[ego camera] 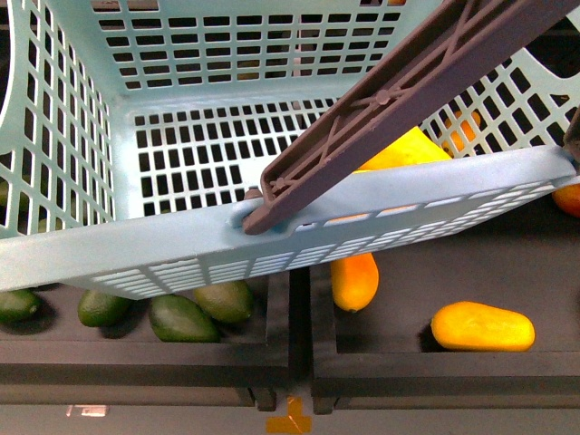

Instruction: Pick lemon and mango into basket

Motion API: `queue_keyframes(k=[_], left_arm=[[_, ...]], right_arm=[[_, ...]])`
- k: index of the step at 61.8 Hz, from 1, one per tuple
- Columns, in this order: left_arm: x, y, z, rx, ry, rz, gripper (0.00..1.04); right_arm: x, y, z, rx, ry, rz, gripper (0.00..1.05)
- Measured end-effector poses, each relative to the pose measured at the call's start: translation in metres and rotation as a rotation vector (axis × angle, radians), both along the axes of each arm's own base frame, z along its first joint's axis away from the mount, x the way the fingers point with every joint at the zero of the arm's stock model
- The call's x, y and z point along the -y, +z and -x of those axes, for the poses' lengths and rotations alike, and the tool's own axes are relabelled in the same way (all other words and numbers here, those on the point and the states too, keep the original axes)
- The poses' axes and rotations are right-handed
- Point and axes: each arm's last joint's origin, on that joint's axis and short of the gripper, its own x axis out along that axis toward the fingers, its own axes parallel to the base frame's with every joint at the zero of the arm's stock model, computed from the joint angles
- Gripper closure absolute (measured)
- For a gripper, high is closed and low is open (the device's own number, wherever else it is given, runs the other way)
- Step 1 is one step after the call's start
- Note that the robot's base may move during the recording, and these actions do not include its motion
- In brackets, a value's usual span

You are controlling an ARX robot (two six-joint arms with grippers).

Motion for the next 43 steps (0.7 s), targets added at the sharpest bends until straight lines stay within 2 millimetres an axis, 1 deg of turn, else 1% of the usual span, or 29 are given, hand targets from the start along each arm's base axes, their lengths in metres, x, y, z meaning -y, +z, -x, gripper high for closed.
queue_keyframes(k=[14,43], left_arm=[[0.0047,0.0001,0.0036,-0.009,-0.029,0.011,1.00],[0.0004,-0.0003,0.0002,0.001,0.007,-0.003,1.00]], right_arm=[[0.0001,-0.0001,0.0000,-0.001,-0.003,0.000,0.09],[0.0000,0.0001,0.0002,0.002,-0.001,0.000,0.09]])
